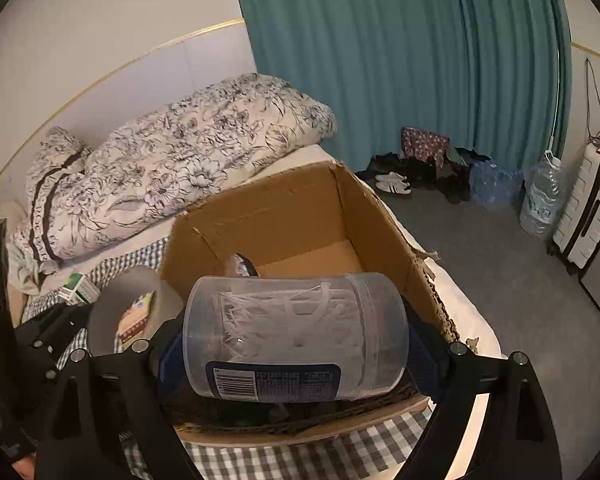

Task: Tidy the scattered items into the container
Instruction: 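Carry the tape roll and clear container into the cardboard box and release them, then move both tools back over the bed toward the plush toy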

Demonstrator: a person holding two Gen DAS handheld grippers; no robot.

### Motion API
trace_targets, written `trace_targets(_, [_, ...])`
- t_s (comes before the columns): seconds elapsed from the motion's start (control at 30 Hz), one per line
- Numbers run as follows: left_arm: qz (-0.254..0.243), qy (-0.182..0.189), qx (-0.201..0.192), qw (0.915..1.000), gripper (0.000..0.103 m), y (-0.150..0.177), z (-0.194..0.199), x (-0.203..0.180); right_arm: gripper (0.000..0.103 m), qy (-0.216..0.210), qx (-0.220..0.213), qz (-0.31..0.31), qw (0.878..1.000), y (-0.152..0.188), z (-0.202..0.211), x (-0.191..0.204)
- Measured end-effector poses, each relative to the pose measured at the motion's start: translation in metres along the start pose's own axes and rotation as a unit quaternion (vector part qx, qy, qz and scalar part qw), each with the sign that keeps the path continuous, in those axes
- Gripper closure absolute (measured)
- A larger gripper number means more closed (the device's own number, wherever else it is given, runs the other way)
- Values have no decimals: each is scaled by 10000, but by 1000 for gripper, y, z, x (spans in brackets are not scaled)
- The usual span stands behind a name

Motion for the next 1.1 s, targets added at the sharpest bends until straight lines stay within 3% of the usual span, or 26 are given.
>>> trace_targets(0.07, [-117, 65, 34, 9999, 17, 1, -5, -4, 14, 26, -6, 12, 10000, -1, -4, -2])
trace_targets(0.13, [-154, -9, 134, 9998, 2, 3, -10, -1, 14, 72, -52, 17, 10000, -4, -7, -3])
trace_targets(0.27, [-114, -133, 38, 9998, 1, 4, -7, 5, 13, 295, -176, -1, 9994, -6, -9, 3])
trace_targets(0.37, [33, -140, -38, 9999, 0, 7, 0, 16, 6, 517, -470, 11, 9976, -12, -3, 5])
trace_targets(0.53, [154, -376, -84, 9991, 0, 12, 14, 35, 4, 209, -550, -265, 9979, -17, 10, 10])
trace_targets(0.77, [639, -660, -85, 9957, 0, 35, 49, 77, 4, 91, -558, -227, 9981, -2, 23, 30])
trace_targets(1.0, [800, -991, -178, 9917, 0, 66, 109, 117, 4, -279, -651, 129, 9974, 19, 50, 93])
trace_targets(1.1, [858, -1320, -152, 9874, 0, 89, 140, 146, 4, -495, -634, 241, 9965, 30, 61, 120])
Point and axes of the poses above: each gripper's, at about its wrist camera, not at the fingertips, and z roughly against the way its jaws point, x to its left, y to its underside, the point moved 5 cm from there along -z, roughly the way its jaws point, and after that the axes turned 12 degrees about -z, right-handed, at the moved point
